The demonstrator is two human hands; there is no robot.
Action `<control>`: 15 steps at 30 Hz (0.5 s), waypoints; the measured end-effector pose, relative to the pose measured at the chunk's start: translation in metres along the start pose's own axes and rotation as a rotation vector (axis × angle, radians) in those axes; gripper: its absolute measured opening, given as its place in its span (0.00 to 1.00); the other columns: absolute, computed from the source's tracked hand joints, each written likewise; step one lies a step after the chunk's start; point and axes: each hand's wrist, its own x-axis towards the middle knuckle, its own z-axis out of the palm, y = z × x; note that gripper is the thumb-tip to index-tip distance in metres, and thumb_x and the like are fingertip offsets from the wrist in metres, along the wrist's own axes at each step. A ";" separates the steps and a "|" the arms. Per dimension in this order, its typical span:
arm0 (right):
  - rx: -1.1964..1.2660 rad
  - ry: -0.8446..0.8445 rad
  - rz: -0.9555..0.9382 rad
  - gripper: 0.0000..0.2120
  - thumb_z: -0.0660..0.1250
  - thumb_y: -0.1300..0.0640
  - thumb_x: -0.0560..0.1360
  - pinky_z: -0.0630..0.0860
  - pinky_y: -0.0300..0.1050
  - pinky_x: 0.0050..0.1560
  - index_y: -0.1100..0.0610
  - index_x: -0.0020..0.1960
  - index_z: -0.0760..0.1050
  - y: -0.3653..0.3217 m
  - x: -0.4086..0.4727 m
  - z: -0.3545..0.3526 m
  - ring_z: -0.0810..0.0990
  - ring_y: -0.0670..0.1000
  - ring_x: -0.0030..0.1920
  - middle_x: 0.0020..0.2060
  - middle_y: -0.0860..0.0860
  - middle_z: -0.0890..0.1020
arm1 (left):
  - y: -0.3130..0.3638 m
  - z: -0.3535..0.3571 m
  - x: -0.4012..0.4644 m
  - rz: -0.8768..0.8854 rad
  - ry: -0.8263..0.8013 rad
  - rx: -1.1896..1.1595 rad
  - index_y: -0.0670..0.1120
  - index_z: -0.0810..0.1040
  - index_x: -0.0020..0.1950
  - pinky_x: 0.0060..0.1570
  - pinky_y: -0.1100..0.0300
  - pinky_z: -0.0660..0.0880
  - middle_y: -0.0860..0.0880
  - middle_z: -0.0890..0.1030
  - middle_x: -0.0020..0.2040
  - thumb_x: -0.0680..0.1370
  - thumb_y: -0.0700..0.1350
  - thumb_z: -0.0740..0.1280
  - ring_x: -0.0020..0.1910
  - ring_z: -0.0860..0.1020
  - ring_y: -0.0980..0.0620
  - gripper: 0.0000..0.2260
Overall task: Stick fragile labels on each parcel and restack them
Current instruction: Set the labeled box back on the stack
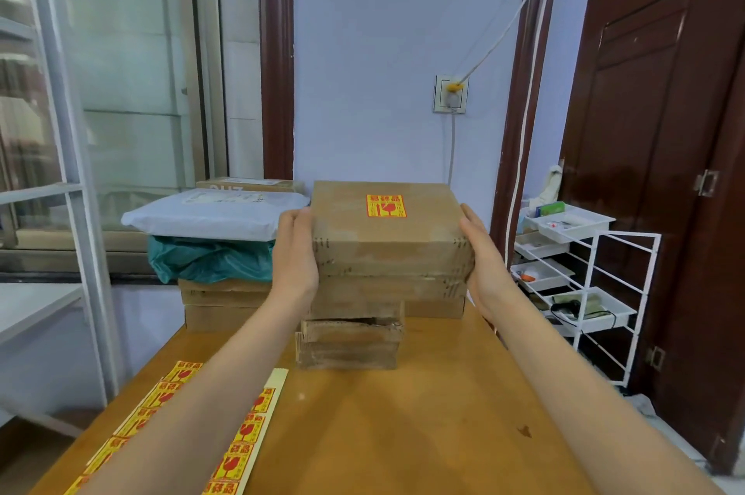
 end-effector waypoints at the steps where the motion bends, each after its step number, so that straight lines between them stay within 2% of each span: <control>1: -0.003 0.013 0.002 0.34 0.61 0.41 0.74 0.57 0.58 0.74 0.44 0.76 0.54 -0.002 0.008 0.003 0.62 0.49 0.73 0.74 0.45 0.63 | 0.001 0.001 0.007 -0.005 -0.002 0.015 0.50 0.73 0.48 0.55 0.52 0.70 0.50 0.76 0.47 0.71 0.60 0.54 0.50 0.73 0.49 0.17; 3: -0.061 0.044 0.007 0.27 0.59 0.47 0.79 0.59 0.60 0.73 0.44 0.75 0.52 -0.004 0.023 0.009 0.64 0.53 0.72 0.71 0.49 0.65 | -0.001 0.002 0.025 0.005 0.010 0.072 0.50 0.75 0.47 0.62 0.47 0.70 0.47 0.78 0.52 0.70 0.62 0.52 0.55 0.74 0.46 0.21; 5: -0.108 0.076 0.022 0.25 0.57 0.49 0.80 0.61 0.60 0.71 0.45 0.74 0.52 -0.003 0.036 0.015 0.66 0.55 0.69 0.68 0.51 0.67 | -0.004 0.003 0.038 -0.011 0.011 0.124 0.51 0.76 0.47 0.64 0.45 0.68 0.46 0.77 0.56 0.73 0.61 0.51 0.56 0.74 0.46 0.20; 8: -0.145 0.102 0.042 0.22 0.56 0.51 0.81 0.68 0.52 0.64 0.49 0.73 0.54 0.007 0.050 0.025 0.70 0.53 0.63 0.67 0.51 0.68 | -0.018 0.004 0.054 -0.069 -0.036 0.146 0.55 0.78 0.51 0.64 0.45 0.69 0.49 0.77 0.58 0.71 0.65 0.53 0.57 0.74 0.48 0.22; 10: -0.150 0.114 0.058 0.20 0.56 0.52 0.81 0.69 0.48 0.58 0.51 0.71 0.56 0.015 0.056 0.029 0.72 0.50 0.59 0.63 0.48 0.70 | -0.026 0.004 0.056 -0.083 -0.077 0.142 0.56 0.76 0.55 0.64 0.49 0.69 0.53 0.76 0.56 0.74 0.64 0.54 0.58 0.74 0.51 0.19; 12: -0.150 0.125 0.077 0.17 0.56 0.53 0.81 0.72 0.49 0.57 0.51 0.68 0.59 0.026 0.066 0.030 0.74 0.50 0.55 0.57 0.46 0.73 | -0.032 0.004 0.057 -0.078 -0.117 0.139 0.54 0.72 0.62 0.63 0.54 0.68 0.57 0.74 0.55 0.81 0.57 0.54 0.58 0.71 0.53 0.15; 15: -0.144 0.129 0.110 0.15 0.57 0.52 0.80 0.73 0.50 0.58 0.49 0.66 0.62 0.040 0.081 0.030 0.74 0.47 0.53 0.51 0.43 0.74 | -0.041 0.003 0.064 -0.103 -0.139 0.124 0.53 0.65 0.71 0.68 0.49 0.66 0.53 0.72 0.64 0.81 0.58 0.55 0.64 0.69 0.51 0.20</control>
